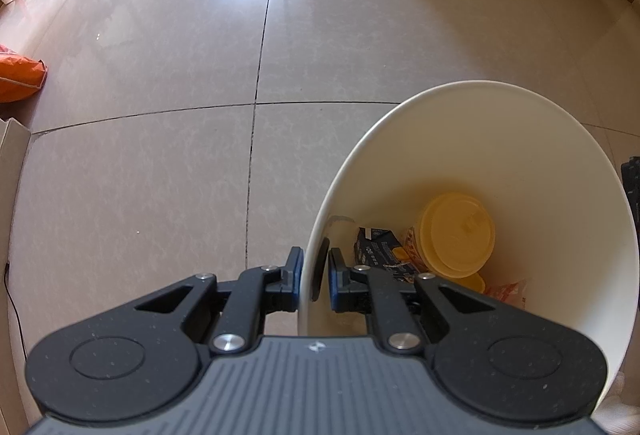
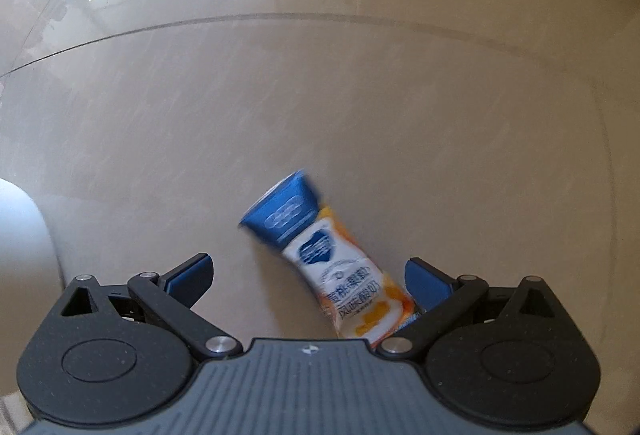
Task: Collect trash
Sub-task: 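Lower the right tool to the yogurt drink carton and grasp it, then carry the yogurt carton over the bin and open the right tool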
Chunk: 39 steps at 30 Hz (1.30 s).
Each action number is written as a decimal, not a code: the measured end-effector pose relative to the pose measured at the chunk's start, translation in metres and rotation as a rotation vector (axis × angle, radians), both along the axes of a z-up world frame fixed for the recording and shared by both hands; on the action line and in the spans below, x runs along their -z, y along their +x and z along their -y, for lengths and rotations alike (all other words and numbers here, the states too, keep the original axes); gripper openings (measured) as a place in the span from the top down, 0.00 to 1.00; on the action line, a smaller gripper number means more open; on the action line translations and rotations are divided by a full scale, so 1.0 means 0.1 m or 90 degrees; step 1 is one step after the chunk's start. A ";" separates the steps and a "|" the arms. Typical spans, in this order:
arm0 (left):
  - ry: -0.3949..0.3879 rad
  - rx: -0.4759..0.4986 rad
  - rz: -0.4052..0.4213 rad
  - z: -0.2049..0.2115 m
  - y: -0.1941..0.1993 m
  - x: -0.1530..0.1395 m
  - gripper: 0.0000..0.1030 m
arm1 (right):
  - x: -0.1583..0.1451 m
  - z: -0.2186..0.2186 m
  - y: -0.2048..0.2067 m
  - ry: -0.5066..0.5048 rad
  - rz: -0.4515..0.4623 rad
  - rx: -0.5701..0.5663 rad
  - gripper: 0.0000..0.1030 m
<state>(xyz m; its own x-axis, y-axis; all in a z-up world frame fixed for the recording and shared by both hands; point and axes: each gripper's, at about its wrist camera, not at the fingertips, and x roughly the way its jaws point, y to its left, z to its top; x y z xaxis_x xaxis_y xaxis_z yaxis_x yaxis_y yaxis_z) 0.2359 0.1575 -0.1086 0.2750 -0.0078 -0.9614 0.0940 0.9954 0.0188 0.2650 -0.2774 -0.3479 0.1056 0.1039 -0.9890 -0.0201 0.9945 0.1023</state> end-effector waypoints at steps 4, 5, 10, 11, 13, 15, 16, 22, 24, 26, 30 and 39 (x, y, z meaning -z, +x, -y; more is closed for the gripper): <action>-0.002 0.000 0.000 -0.01 0.00 0.00 0.90 | 0.02 -0.10 -0.06 0.020 -0.020 -0.018 0.00; -0.001 -0.001 0.000 -0.01 -0.01 0.00 0.90 | 0.02 -0.14 -0.06 0.002 -0.012 -0.031 0.01; 0.000 0.000 0.000 -0.01 0.00 -0.01 0.90 | 0.07 -0.28 -0.04 -0.045 -0.004 -0.039 0.18; 0.000 -0.001 0.000 -0.01 0.00 -0.01 0.89 | 0.08 -0.31 -0.03 -0.052 0.002 -0.036 0.24; 0.000 -0.001 0.000 -0.01 0.01 -0.01 0.90 | 0.10 -0.34 0.00 -0.058 0.007 -0.029 0.43; 0.000 -0.001 0.000 -0.01 0.01 -0.01 0.89 | 0.12 -0.40 0.03 -0.074 0.007 -0.025 0.58; 0.000 -0.001 0.000 -0.01 0.01 -0.01 0.89 | 0.13 -0.46 0.07 -0.074 0.009 -0.025 0.59; 0.001 -0.001 0.001 0.00 0.01 -0.01 0.90 | 0.04 -0.54 0.00 -0.097 0.025 -0.027 0.61; 0.000 -0.001 0.000 0.00 0.01 -0.01 0.90 | -0.07 -0.62 -0.07 -0.098 0.030 -0.031 0.61; -0.003 -0.002 0.001 -0.01 0.01 -0.01 0.89 | -0.26 -0.61 -0.10 -0.096 0.034 -0.038 0.61; -0.006 -0.004 0.002 -0.04 0.00 -0.03 0.90 | -0.53 -0.65 -0.20 -0.102 0.034 -0.054 0.61; -0.019 -0.004 0.006 -0.07 -0.02 -0.03 0.90 | -1.38 -0.80 -0.45 -0.090 0.047 -0.062 0.61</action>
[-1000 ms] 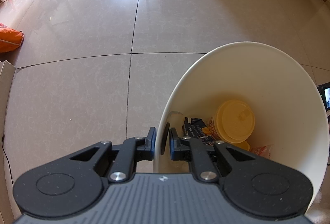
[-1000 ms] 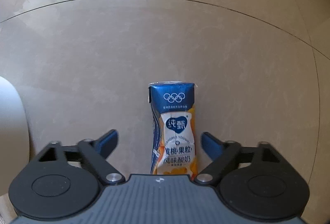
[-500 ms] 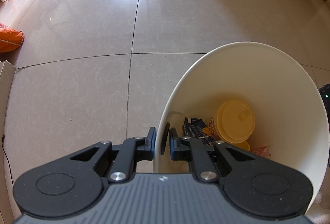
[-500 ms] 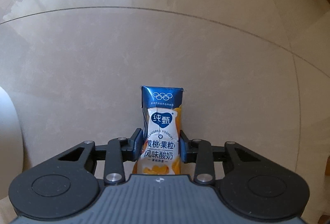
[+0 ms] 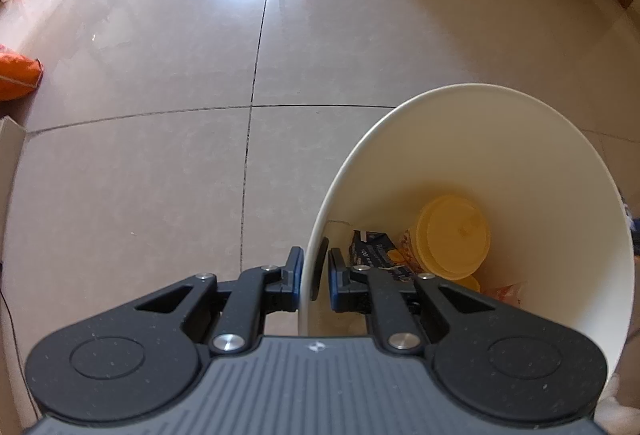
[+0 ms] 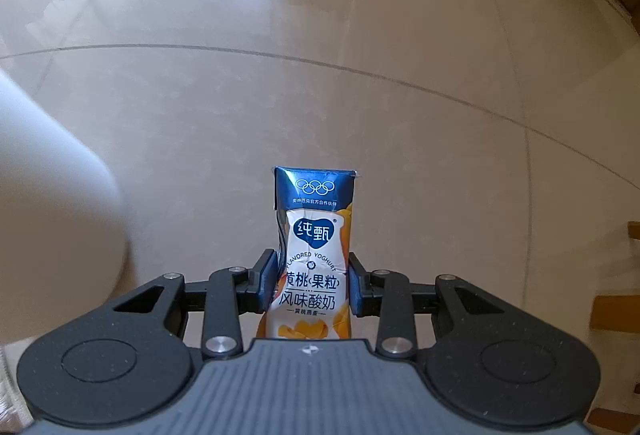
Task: Collect trash
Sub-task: 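Carry the yogurt carton over the bin and open the right tool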
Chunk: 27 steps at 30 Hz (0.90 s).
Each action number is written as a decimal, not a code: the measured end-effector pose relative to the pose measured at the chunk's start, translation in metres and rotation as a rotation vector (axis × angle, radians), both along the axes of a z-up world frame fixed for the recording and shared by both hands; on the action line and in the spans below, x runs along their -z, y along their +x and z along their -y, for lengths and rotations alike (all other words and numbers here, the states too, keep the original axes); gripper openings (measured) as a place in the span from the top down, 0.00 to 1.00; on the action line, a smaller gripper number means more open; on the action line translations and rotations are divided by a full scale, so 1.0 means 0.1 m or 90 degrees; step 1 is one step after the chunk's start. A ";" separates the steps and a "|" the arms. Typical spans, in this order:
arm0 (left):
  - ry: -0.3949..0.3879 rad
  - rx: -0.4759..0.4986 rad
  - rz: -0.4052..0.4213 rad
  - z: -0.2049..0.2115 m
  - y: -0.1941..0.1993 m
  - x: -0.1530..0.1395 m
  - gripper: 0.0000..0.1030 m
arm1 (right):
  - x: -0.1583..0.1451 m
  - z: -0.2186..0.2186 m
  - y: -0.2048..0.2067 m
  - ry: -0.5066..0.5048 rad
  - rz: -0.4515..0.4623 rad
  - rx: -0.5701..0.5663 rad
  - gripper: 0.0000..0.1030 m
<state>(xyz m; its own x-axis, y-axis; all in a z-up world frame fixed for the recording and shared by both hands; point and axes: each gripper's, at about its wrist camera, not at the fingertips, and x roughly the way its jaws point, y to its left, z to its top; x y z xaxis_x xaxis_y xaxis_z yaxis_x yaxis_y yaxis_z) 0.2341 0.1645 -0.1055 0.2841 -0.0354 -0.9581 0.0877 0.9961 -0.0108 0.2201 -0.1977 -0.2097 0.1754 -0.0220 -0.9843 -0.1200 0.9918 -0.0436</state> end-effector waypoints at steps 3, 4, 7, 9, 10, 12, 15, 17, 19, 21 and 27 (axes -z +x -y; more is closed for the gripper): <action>-0.005 0.001 0.001 -0.02 0.00 -0.01 0.90 | -0.36 -0.04 -0.12 0.010 0.011 -0.007 0.61; -0.008 0.001 0.000 -0.03 0.00 -0.01 0.90 | -0.50 -0.07 -0.17 0.014 0.015 -0.010 0.61; -0.011 -0.001 -0.001 -0.04 0.01 -0.01 0.90 | -0.87 -0.13 -0.27 0.018 0.032 -0.031 0.61; -0.010 -0.001 -0.001 -0.05 0.01 -0.01 0.90 | -1.16 -0.24 -0.35 0.026 0.048 -0.046 0.61; -0.011 -0.003 -0.001 -0.05 0.01 -0.02 0.90 | -1.29 -0.29 -0.38 0.032 0.055 -0.052 0.61; -0.012 -0.003 -0.002 -0.06 0.01 -0.02 0.90 | -1.56 -0.45 -0.42 0.047 0.071 -0.072 0.61; -0.019 -0.008 -0.002 -0.08 0.01 -0.03 0.90 | -1.89 -0.73 -0.46 0.070 0.090 -0.104 0.61; -0.019 -0.008 0.001 -0.08 -0.01 -0.03 0.90 | -2.04 -0.94 -0.47 0.082 0.099 -0.125 0.61; -0.016 -0.008 0.003 -0.08 -0.02 -0.03 0.90 | -2.11 -1.17 -0.47 0.095 0.102 -0.152 0.61; -0.016 -0.009 0.002 -0.08 -0.02 -0.03 0.90 | -2.13 -1.39 -0.45 0.104 0.106 -0.174 0.61; -0.028 -0.011 0.001 -0.13 -0.01 -0.05 0.90 | -1.97 -1.84 -0.32 0.118 0.090 -0.208 0.61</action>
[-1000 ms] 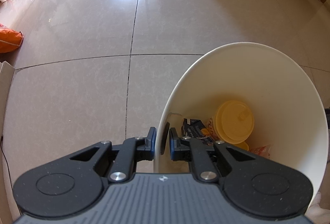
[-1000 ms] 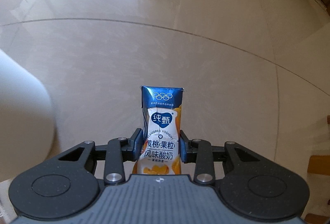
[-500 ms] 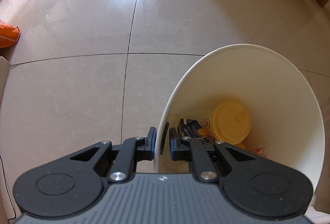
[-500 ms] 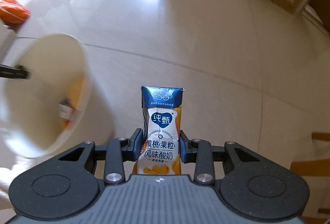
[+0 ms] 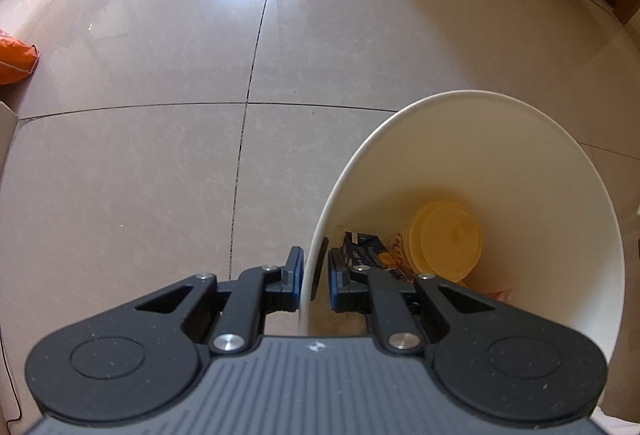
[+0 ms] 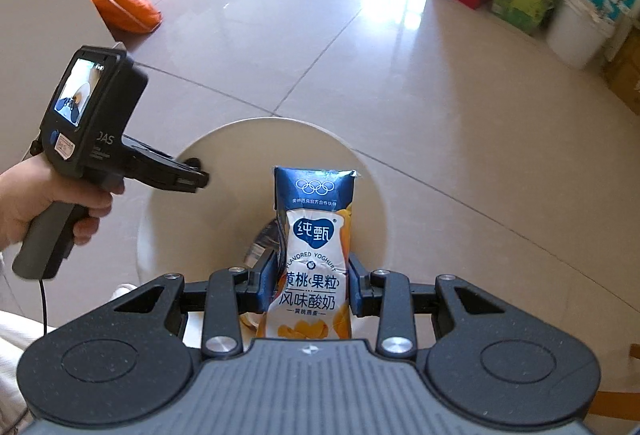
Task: Collect trash
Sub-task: 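Carry the yogurt carton over the bin and open the right tool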
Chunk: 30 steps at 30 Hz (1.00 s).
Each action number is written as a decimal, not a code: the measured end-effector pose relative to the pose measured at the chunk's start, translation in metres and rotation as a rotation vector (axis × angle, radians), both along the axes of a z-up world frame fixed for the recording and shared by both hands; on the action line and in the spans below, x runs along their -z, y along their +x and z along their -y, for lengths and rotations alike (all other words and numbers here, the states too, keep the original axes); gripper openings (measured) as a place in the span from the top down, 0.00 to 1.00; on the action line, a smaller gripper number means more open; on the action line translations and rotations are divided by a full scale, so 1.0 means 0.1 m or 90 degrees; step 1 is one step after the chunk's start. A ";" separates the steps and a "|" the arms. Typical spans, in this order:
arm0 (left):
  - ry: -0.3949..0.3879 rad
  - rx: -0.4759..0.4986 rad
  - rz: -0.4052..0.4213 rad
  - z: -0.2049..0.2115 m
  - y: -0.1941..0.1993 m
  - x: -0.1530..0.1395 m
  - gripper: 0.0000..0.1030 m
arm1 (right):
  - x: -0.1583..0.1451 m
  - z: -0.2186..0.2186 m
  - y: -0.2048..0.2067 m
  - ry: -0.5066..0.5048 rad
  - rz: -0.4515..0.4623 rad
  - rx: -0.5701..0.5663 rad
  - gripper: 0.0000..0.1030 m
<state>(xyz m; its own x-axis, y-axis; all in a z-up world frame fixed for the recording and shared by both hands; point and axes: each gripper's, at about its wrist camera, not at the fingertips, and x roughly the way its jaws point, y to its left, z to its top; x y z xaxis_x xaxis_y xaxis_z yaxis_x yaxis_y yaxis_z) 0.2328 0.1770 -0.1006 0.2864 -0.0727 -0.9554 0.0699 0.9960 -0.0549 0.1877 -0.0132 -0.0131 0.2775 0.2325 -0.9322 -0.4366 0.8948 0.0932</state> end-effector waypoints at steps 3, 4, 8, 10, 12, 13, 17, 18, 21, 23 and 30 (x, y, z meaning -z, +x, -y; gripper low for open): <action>-0.001 0.001 -0.002 -0.01 0.01 0.00 0.90 | 0.15 -0.13 0.07 0.009 -0.022 0.003 0.61; -0.003 0.000 -0.002 -0.02 0.01 -0.01 0.90 | 0.17 -0.16 0.09 0.008 -0.026 0.003 0.61; -0.008 0.001 -0.003 -0.04 0.03 -0.01 0.90 | 0.43 -0.35 0.18 0.003 -0.044 0.013 0.61; -0.015 -0.002 -0.006 -0.06 0.03 -0.01 0.90 | 0.53 -0.43 0.24 0.003 -0.054 0.015 0.61; -0.022 -0.005 -0.008 -0.09 0.05 -0.01 0.90 | 0.61 -0.48 0.29 0.003 -0.059 0.020 0.61; -0.024 -0.006 -0.009 -0.10 0.05 -0.01 0.90 | 0.64 -0.50 0.31 0.004 -0.062 0.020 0.61; -0.027 -0.005 -0.010 -0.13 0.06 0.00 0.89 | 0.71 -0.58 0.37 0.025 -0.054 0.025 0.61; -0.028 -0.005 -0.010 -0.14 0.06 0.00 0.89 | 0.72 -0.59 0.39 0.046 -0.051 0.020 0.60; -0.034 -0.010 -0.012 -0.16 0.06 0.02 0.90 | 0.71 -0.62 0.40 0.068 -0.043 0.016 0.29; -0.036 -0.010 -0.013 -0.17 0.06 0.02 0.90 | 0.71 -0.60 0.40 0.065 -0.029 0.024 0.24; -0.033 -0.008 -0.014 -0.15 0.06 0.02 0.90 | 0.67 -0.38 0.37 0.059 -0.048 0.055 0.18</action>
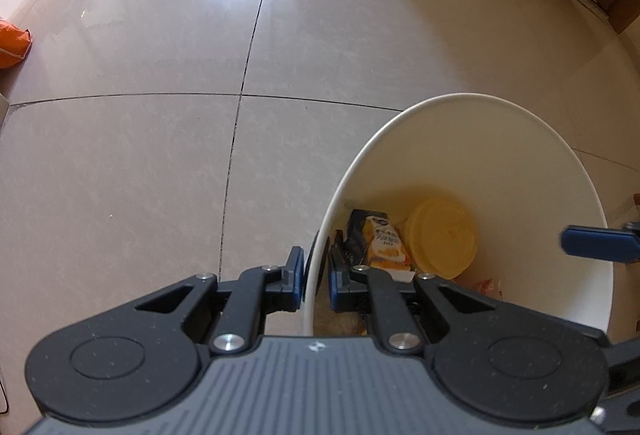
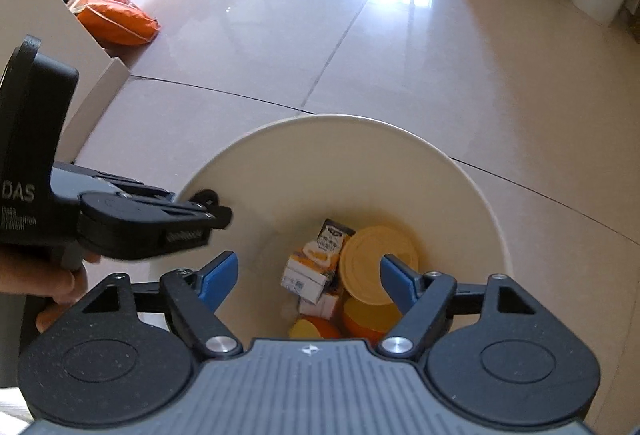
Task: Collect trash
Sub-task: 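Carry the yogurt carton over the bin and open the right tool, then lower the bin to the floor with the left tool and release it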
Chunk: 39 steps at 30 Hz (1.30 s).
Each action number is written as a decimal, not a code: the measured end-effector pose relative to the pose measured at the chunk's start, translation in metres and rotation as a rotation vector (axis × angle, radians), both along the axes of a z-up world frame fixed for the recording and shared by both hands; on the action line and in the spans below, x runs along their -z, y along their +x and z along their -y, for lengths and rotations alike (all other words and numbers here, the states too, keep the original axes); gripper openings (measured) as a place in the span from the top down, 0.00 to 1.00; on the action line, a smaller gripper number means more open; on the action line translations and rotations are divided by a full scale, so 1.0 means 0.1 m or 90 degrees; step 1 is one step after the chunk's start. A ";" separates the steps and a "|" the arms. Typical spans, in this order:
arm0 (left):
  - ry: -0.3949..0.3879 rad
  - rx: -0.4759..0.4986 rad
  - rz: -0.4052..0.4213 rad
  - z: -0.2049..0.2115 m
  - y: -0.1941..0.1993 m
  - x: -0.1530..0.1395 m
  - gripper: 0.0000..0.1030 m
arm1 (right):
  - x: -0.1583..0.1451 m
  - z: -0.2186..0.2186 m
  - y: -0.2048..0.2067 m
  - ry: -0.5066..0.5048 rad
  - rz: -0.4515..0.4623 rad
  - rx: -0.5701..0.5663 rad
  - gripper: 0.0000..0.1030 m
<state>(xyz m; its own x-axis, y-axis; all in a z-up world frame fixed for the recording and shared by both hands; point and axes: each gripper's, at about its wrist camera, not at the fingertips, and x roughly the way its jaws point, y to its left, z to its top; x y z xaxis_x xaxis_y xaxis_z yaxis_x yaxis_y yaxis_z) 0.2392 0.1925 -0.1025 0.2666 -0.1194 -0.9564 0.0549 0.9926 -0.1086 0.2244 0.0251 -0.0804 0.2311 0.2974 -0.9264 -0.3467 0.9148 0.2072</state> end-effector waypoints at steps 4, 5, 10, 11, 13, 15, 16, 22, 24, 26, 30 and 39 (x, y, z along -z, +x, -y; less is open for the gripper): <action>0.007 0.004 0.002 0.03 0.00 -0.01 0.90 | -0.03 0.10 -0.08 -0.040 -0.002 0.010 0.12; 0.009 0.004 0.002 0.04 -0.01 0.00 0.90 | -0.06 0.14 -0.13 -0.050 -0.004 0.013 0.12; 0.022 0.008 0.004 0.10 -0.02 0.01 0.90 | -0.13 0.36 -0.43 -0.073 -0.005 0.039 0.04; 0.027 0.009 0.004 0.11 -0.02 0.01 0.90 | -0.13 0.40 -0.48 -0.074 -0.001 0.045 0.03; 0.035 0.010 0.005 0.14 -0.03 0.01 0.90 | -0.09 0.43 -0.55 -0.078 0.008 0.063 0.03; 0.040 0.013 0.004 0.16 -0.03 0.01 0.89 | -0.05 0.50 -0.58 -0.088 0.012 0.086 0.02; 0.043 0.012 0.004 0.18 -0.04 0.00 0.87 | -0.03 0.51 -0.56 -0.095 0.002 0.094 0.02; 0.046 0.005 0.021 0.20 -0.07 -0.10 0.28 | -0.16 0.66 -0.48 -0.062 -0.012 0.134 0.02; 0.074 0.004 0.038 0.25 -0.12 -0.17 0.17 | -0.19 0.71 -0.47 -0.047 -0.010 0.150 0.00; 0.084 0.011 0.049 0.28 -0.19 -0.25 0.14 | -0.18 0.74 -0.47 -0.041 -0.020 0.160 0.00; 0.101 0.015 0.068 0.38 -0.35 -0.42 0.11 | -0.13 0.74 -0.49 -0.064 -0.033 0.156 0.00; 0.097 -0.006 0.110 0.55 -0.91 -0.88 0.05 | -0.11 0.76 -0.63 -0.114 -0.065 0.167 0.00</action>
